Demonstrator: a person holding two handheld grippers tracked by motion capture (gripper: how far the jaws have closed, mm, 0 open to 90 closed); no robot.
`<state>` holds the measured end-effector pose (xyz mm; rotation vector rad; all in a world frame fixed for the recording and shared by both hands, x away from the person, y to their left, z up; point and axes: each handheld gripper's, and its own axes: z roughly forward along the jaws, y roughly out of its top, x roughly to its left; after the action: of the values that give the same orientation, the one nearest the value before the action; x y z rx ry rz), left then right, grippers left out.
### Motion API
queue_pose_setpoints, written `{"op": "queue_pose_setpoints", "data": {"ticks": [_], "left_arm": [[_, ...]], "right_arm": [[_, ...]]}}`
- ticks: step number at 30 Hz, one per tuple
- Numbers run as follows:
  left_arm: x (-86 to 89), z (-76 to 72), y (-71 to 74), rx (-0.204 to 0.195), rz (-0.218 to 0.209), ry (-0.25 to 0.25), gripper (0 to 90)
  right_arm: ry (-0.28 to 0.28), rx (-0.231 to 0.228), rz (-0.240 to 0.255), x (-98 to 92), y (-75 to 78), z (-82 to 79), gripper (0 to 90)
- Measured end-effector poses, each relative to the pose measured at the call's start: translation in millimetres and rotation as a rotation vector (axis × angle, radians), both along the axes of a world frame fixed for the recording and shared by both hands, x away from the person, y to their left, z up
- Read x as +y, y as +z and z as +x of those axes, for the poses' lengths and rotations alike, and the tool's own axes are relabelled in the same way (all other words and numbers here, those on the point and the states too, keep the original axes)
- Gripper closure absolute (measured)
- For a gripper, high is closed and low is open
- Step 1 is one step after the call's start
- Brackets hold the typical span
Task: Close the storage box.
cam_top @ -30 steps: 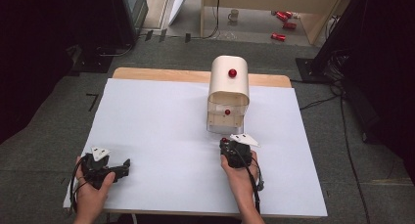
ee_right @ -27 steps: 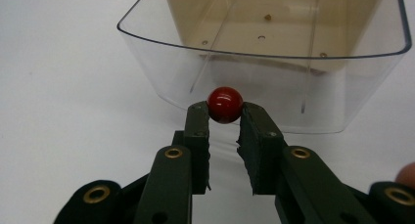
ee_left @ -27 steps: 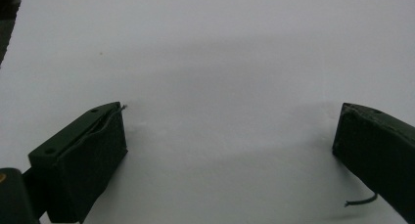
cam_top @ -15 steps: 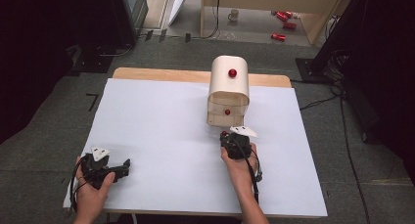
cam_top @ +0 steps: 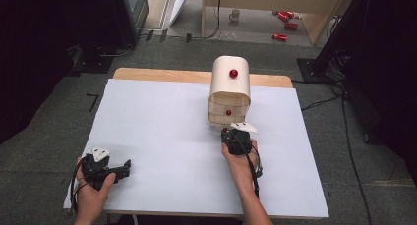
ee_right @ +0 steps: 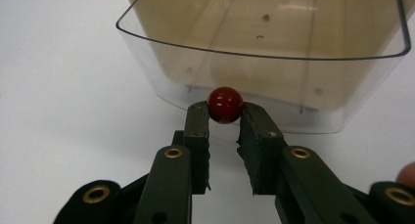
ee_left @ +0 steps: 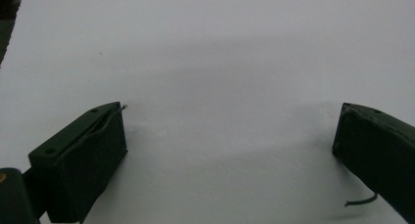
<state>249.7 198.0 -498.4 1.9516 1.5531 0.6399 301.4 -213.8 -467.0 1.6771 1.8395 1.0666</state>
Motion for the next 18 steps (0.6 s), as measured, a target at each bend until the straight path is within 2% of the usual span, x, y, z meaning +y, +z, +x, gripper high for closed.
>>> {"op": "queue_pose_setpoints", "data": {"ticks": [18], "left_arm": [[0.0,0.0,0.0,0.0,0.0,0.0,0.0]], "right_arm": [[-0.002,-0.004,-0.008,-0.9,-0.2,12.3,75.2]]}}
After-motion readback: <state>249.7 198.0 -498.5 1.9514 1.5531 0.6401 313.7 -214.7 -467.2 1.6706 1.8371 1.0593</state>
